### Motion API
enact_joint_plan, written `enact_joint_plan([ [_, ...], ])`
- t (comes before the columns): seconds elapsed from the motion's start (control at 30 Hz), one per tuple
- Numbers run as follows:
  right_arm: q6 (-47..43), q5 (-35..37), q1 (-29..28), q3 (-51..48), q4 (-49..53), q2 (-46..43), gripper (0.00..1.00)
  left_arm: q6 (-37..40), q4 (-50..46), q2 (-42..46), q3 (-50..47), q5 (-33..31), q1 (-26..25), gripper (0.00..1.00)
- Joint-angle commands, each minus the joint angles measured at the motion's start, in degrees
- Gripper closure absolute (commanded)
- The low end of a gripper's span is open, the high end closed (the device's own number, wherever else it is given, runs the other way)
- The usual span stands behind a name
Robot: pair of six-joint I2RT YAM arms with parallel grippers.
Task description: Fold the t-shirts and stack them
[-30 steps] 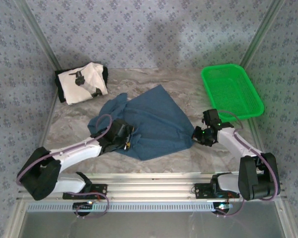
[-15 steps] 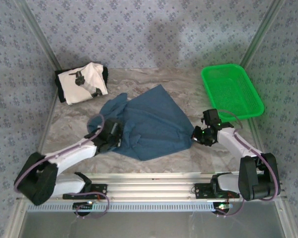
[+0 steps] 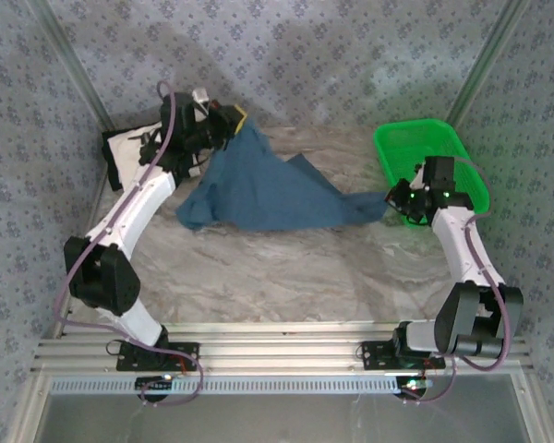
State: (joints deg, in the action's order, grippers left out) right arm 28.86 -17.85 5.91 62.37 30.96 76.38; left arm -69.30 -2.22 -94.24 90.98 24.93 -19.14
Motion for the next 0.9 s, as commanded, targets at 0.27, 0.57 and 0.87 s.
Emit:
enact_joint_plan([
  [0.27, -0.7, -2.5, -0.3, -11.6, 0.1, -3.6, 1.00, 6.9, -3.4, 31.6, -55.3, 0.9, 6.7, 0.97],
  [0.57, -2.7, -1.7, -4.8, -15.3, 0.9, -1.9, 1.00, 13.3, -10.5, 28.6, -61.5, 1.0, 16.1, 0.94],
  [0.87, -3.3, -1.8, -6.3, -13.2, 1.3, 0.3, 1.00, 19.5, -23.1, 21.0, -51.7, -3.4, 17.0, 0.42],
])
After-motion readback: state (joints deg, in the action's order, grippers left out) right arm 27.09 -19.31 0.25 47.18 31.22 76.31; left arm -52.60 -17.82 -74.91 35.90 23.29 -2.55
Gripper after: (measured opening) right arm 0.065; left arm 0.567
